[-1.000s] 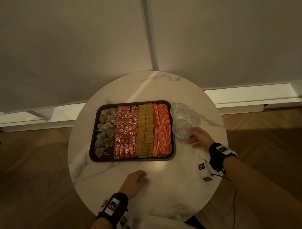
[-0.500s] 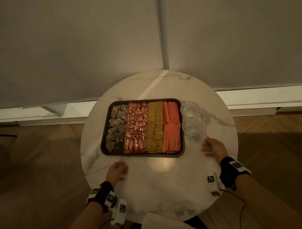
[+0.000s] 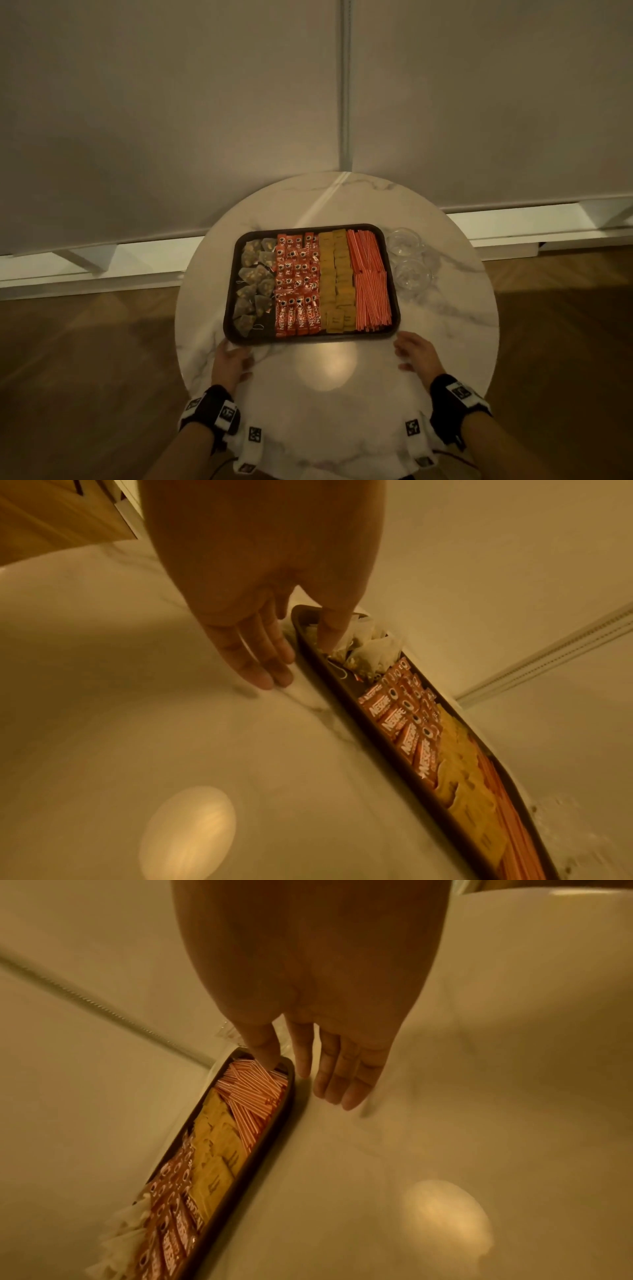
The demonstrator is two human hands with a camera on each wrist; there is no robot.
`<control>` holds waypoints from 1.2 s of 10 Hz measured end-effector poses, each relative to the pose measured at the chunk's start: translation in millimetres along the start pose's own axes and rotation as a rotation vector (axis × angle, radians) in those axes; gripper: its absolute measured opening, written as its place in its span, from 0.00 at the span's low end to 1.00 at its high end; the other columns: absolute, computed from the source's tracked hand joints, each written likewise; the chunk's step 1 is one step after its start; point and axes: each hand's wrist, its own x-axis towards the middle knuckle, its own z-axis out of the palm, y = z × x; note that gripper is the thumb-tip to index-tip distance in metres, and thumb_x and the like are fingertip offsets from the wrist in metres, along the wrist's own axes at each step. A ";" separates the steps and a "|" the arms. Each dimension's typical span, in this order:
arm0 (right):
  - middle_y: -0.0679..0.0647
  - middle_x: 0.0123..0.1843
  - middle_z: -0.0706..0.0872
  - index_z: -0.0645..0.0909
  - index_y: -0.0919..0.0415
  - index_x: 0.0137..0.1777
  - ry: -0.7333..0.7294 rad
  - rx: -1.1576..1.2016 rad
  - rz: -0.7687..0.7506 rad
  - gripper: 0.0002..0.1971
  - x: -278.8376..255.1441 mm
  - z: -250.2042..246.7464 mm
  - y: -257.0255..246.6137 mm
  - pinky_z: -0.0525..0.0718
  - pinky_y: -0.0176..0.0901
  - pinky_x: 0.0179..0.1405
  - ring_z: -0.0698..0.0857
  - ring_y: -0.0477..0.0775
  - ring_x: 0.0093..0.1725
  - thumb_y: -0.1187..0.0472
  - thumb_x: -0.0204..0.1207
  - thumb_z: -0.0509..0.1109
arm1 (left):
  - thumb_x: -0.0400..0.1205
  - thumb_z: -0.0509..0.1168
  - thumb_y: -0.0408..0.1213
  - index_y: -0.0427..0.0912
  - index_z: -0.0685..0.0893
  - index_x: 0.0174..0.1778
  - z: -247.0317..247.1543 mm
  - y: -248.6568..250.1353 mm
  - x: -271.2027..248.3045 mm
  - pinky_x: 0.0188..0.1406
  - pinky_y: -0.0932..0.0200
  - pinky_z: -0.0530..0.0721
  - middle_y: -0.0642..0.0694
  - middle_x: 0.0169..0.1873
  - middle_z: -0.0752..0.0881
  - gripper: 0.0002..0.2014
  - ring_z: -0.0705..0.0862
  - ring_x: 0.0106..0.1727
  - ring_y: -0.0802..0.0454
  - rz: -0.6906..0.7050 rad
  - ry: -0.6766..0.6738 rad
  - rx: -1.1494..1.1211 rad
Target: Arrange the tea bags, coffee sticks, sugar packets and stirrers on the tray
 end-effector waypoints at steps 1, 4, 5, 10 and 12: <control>0.57 0.49 0.84 0.75 0.63 0.74 0.016 -0.034 0.020 0.19 -10.0 14.7 0.4 0.80 0.47 0.42 0.81 0.56 0.48 0.66 0.84 0.65 | 0.84 0.64 0.30 0.46 0.65 0.83 -8.7 -5.2 9.8 0.32 0.54 0.81 0.38 0.42 0.87 0.30 0.83 0.39 0.44 0.047 -0.053 0.033; 0.63 0.65 0.80 0.65 0.62 0.83 0.066 -0.036 0.104 0.27 -35.2 38.4 -15.3 0.80 0.51 0.49 0.79 0.62 0.58 0.69 0.84 0.63 | 0.89 0.60 0.37 0.40 0.76 0.70 -21.1 -6.5 27.1 0.33 0.56 0.79 0.38 0.48 0.87 0.14 0.85 0.42 0.45 -0.035 -0.118 -0.108; 0.61 0.64 0.79 0.64 0.62 0.82 0.064 -0.026 0.095 0.28 -40.5 39.6 -18.6 0.78 0.53 0.55 0.78 0.61 0.60 0.67 0.84 0.65 | 0.90 0.57 0.38 0.39 0.75 0.68 -22.9 6.0 43.5 0.34 0.53 0.81 0.35 0.53 0.86 0.12 0.86 0.41 0.43 -0.085 -0.120 -0.139; 0.58 0.63 0.80 0.70 0.62 0.78 0.022 0.101 0.112 0.24 -41.8 34.5 -32.8 0.77 0.58 0.62 0.77 0.60 0.65 0.65 0.82 0.66 | 0.90 0.54 0.26 0.34 0.69 0.58 -19.2 11.6 59.0 0.13 0.61 0.82 0.28 0.53 0.80 0.03 0.86 0.18 0.52 -0.080 -0.126 -0.072; 0.65 0.57 0.87 0.75 0.60 0.64 0.014 0.042 0.122 0.12 -43.4 28.0 -30.3 0.82 0.50 0.45 0.85 0.61 0.51 0.66 0.82 0.67 | 0.89 0.60 0.38 0.35 0.77 0.55 -27.9 17.9 28.1 0.16 0.64 0.71 0.38 0.37 0.88 0.09 0.80 0.23 0.46 -0.052 -0.075 0.215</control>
